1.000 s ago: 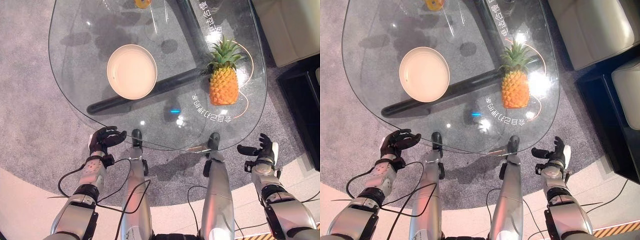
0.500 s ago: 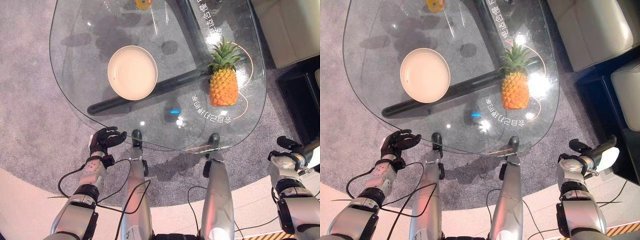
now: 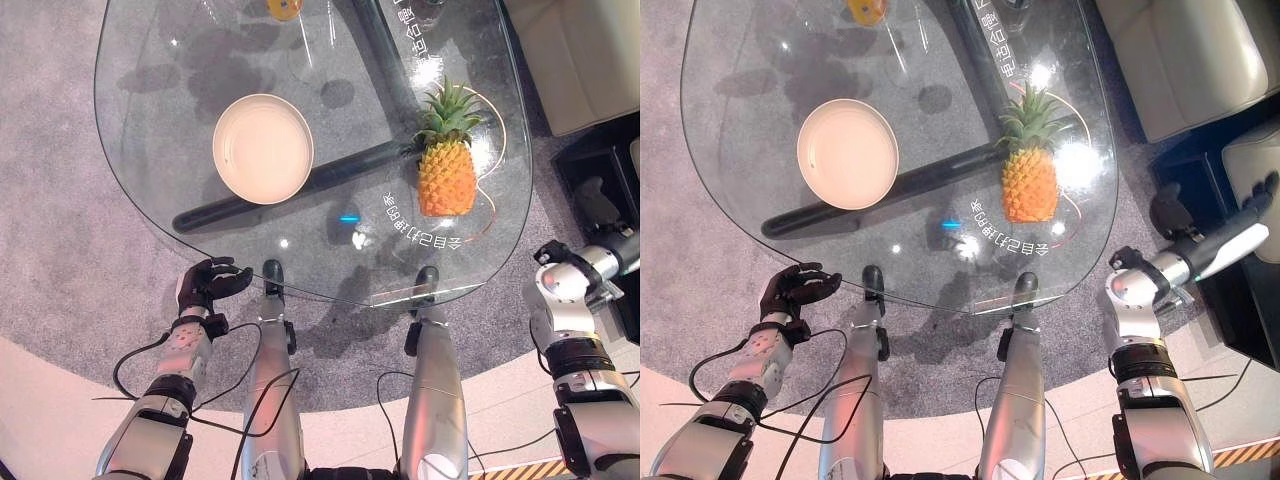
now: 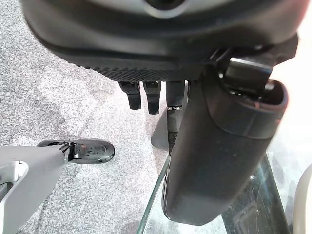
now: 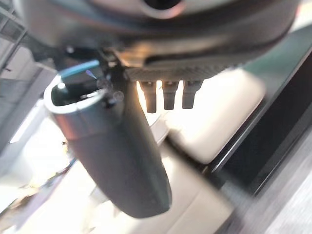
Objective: Pick up the fruit to the plate
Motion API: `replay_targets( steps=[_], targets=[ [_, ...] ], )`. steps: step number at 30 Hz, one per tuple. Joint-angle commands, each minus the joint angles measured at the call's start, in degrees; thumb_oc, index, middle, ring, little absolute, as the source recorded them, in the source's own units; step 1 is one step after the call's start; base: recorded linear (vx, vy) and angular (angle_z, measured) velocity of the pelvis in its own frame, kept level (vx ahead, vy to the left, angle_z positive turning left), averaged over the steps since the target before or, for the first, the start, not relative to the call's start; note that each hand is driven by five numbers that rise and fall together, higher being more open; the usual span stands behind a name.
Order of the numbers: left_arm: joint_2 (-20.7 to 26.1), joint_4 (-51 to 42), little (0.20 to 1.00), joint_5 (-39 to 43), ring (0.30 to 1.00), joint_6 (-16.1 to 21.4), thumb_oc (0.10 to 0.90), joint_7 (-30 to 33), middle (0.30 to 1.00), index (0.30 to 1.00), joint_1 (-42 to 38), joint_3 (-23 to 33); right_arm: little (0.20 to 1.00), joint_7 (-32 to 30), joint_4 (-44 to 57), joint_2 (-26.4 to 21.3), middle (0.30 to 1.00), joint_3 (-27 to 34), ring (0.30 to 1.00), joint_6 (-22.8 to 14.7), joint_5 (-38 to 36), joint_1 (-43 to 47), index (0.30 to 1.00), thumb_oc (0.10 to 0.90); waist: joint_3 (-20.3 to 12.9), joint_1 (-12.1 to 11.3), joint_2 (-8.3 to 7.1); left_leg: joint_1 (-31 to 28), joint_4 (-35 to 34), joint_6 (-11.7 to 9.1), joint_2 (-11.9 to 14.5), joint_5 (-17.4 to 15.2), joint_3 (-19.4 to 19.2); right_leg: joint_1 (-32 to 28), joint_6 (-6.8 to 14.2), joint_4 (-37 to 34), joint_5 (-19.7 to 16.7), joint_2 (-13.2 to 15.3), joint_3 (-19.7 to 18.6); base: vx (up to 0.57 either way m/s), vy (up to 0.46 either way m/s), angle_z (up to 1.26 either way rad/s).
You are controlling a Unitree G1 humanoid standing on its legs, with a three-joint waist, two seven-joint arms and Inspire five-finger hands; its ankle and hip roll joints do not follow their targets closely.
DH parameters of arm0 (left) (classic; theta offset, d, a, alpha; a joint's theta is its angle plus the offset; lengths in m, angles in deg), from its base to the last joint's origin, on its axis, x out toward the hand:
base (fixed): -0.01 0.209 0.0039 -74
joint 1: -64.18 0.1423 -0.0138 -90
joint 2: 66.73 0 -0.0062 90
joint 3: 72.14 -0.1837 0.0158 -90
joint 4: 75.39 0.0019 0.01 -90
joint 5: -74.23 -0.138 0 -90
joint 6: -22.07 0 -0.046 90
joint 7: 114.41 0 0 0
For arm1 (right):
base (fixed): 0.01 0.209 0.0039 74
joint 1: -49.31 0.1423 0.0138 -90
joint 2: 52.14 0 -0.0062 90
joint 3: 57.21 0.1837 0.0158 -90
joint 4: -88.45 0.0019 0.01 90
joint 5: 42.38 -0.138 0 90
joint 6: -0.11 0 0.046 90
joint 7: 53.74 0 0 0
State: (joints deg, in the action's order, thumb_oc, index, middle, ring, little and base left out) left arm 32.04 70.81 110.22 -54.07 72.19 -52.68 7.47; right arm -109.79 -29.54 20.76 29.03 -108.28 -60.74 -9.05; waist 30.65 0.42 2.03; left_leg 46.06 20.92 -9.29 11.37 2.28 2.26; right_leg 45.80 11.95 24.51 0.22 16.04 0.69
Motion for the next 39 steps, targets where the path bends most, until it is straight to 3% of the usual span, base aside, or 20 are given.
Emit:
replay_targets(
  steps=[1, 7, 16, 39],
  targets=[
    [0.52, 1.72, 0.9, -0.47, 0.9, 0.6, 0.8, 1.09, 0.9, 0.9, 2.65, 1.13, 0.9, 2.29, 11.87, -1.09, 0.9, 0.3, 0.9, -0.8, 11.52, -0.97, 0.9, 0.8, -0.85, 0.79, -1.51, -0.48, 1.24, 2.99, -0.55, -1.9, -2.45, 1.53, -1.7, -1.06, -3.04, 1.6, 3.73, -0.01, 0.033, 0.0],
    [-0.74, 1.82, 0.9, -1.34, 0.9, 1.83, 0.8, 0.4, 0.9, 0.9, 4.04, 2.21, 0.9, 7.38, 20.5, -1.14, 0.9, -3.52, 0.9, 4.17, 18.92, -0.9, 0.9, 0.8, -0.85, 1.1, -1.32, -0.91, 0.58, 3.01, -0.49, -1.43, -3.17, 1.5, -1.8, -1.43, -3.01, 1.68, 3.39, 0.0, 0.027, -0.01],
    [-1.54, 2.26, 0.9, -1.75, 0.9, 2.51, 0.8, -0.09, 0.9, 0.9, 4.51, 2.36, 0.9, 15.35, 25.65, -1.06, 0.9, -6.85, 0.9, 6.72, 19.54, -0.32, 0.9, 0.8, -0.85, 1.15, -1.22, -1.59, 0.17, 2.71, -0.22, -1.04, -3.82, 1.14, -1.92, -1.43, -2.87, 1.68, 3.35, 0.0, 0.002, -0.02],
    [-2.82, 2.04, 0.9, -1.53, 0.9, 2.47, 0.8, 0.43, 0.9, 0.9, 4.55, 1.51, 0.9, 18.95, 28.08, 0.95, 0.9, -9.78, 0.9, 9.38, 17.4, -2.15, 0.9, 0.8, -0.85, 1.36, -0.84, -2.03, -0.67, 2.54, -0.2, -0.26, -4.74, 1.46, -1.93, -1.18, -2.95, 1.86, 3.29, 0.0, 0.002, -0.01]
  ],
)
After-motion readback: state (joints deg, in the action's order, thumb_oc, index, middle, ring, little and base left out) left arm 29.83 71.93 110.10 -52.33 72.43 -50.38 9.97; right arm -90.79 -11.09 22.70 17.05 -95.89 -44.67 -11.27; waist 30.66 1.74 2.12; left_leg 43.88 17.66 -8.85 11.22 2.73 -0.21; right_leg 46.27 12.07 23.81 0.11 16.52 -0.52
